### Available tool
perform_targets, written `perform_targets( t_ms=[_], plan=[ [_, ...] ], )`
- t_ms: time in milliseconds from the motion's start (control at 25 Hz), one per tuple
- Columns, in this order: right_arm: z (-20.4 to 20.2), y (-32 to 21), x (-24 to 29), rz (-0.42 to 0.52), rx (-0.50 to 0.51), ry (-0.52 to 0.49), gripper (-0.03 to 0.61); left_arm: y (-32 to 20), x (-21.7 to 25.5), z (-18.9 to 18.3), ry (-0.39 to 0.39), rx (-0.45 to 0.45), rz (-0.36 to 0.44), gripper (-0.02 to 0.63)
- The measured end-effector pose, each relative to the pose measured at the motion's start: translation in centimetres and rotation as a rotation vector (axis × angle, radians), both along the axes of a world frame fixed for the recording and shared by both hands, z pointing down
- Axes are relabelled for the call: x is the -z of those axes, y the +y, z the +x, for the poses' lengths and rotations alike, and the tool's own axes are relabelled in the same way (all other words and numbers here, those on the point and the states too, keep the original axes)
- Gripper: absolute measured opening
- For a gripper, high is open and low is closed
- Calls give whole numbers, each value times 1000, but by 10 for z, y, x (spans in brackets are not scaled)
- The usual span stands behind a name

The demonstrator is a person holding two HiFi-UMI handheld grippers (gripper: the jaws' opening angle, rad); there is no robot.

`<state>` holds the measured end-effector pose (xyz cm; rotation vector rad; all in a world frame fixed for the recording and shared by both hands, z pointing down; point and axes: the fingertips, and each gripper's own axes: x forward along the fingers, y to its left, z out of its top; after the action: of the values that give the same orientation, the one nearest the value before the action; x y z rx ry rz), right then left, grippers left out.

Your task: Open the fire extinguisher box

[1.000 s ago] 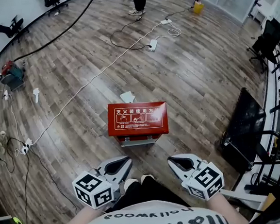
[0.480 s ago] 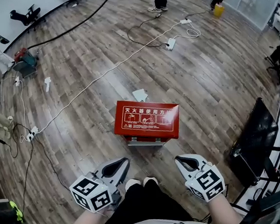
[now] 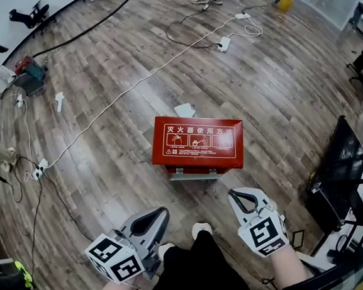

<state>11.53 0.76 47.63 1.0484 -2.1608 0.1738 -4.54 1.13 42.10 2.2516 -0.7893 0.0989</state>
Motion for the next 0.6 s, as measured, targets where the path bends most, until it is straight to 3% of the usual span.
perform_targets(
  t_ms=[240,440,600],
  plan=[
    [-35,16,-26,56,8,67,11,33,-14,-19,41,-128,38,11],
    [-49,6,-47,214,-10,146,11,31,-35,-21,212,-216,183,11],
    [-50,-10,-87,307,-28,168,11,13,-80,-13,261,-260,283,11]
  ],
)
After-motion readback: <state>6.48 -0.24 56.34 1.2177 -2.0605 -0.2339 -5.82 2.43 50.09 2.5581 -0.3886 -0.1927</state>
